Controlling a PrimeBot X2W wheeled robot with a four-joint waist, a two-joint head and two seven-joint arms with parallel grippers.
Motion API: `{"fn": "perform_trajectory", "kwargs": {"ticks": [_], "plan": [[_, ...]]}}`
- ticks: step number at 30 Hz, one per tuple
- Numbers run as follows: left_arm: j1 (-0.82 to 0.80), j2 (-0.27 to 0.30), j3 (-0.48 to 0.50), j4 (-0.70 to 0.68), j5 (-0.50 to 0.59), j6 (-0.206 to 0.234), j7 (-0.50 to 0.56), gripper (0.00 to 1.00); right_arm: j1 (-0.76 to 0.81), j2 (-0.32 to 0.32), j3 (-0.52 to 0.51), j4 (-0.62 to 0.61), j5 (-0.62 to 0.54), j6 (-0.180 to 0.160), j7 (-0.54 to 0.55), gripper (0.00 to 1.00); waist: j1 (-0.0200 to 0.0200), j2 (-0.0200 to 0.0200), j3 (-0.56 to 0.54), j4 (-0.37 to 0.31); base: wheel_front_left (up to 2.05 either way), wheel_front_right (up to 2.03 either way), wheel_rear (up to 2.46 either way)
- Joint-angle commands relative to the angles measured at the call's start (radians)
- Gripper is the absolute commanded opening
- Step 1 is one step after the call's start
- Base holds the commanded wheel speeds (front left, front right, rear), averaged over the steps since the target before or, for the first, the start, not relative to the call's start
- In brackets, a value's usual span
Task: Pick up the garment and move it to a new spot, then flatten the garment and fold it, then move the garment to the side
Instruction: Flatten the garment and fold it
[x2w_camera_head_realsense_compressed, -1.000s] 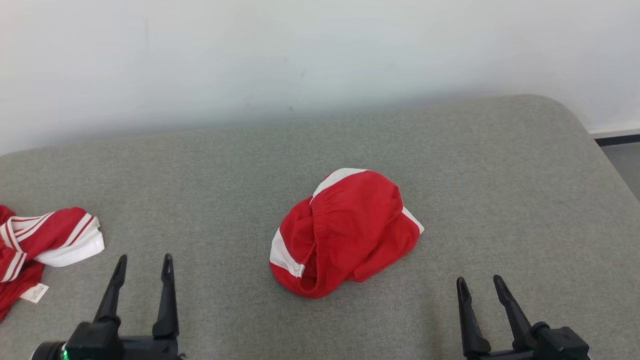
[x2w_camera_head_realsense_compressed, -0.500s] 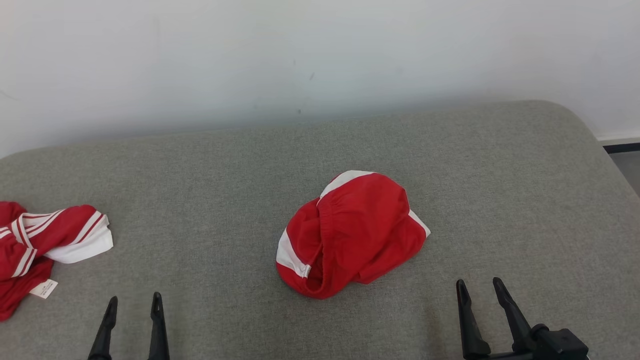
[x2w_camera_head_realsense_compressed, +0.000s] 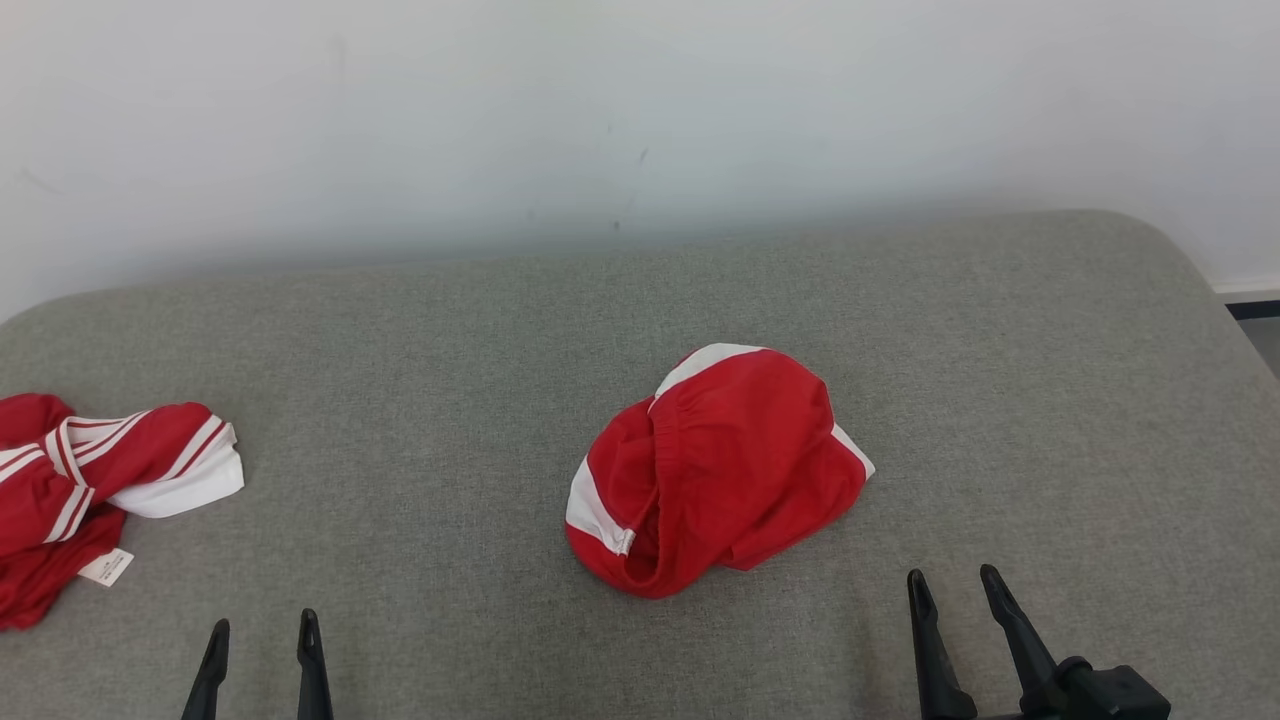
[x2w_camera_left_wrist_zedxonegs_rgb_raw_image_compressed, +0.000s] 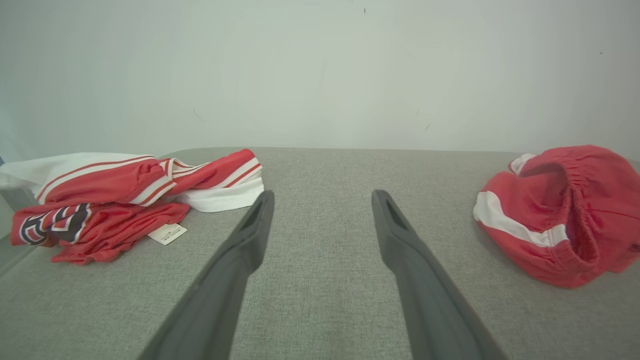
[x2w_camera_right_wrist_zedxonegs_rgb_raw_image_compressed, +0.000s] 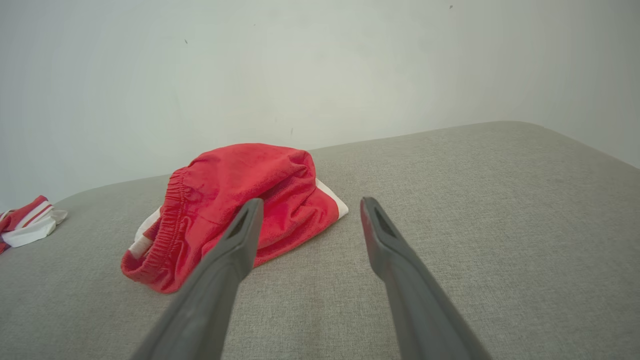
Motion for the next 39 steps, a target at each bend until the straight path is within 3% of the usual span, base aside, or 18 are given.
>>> {"fn": "perform_trajectory", "kwargs": {"ticks": [1, 39], "plan": [[0.014, -0.003, -0.004, -0.005, -0.007, 0.007, -0.003, 1.00, 0.008, 0.001, 0.002, 0.000, -0.005, -0.002, -0.001, 1.00, 0.0000, 0.0000, 0.000, 0.003, 0.00, 0.00, 0.00], [0.016, -0.003, -0.019, -0.014, -0.027, 0.041, -0.003, 1.00, 0.010, 0.001, 0.005, 0.005, -0.005, -0.002, -0.001, 1.00, 0.0000, 0.0000, 0.001, 0.008, 0.00, 0.00, 0.00]]}}
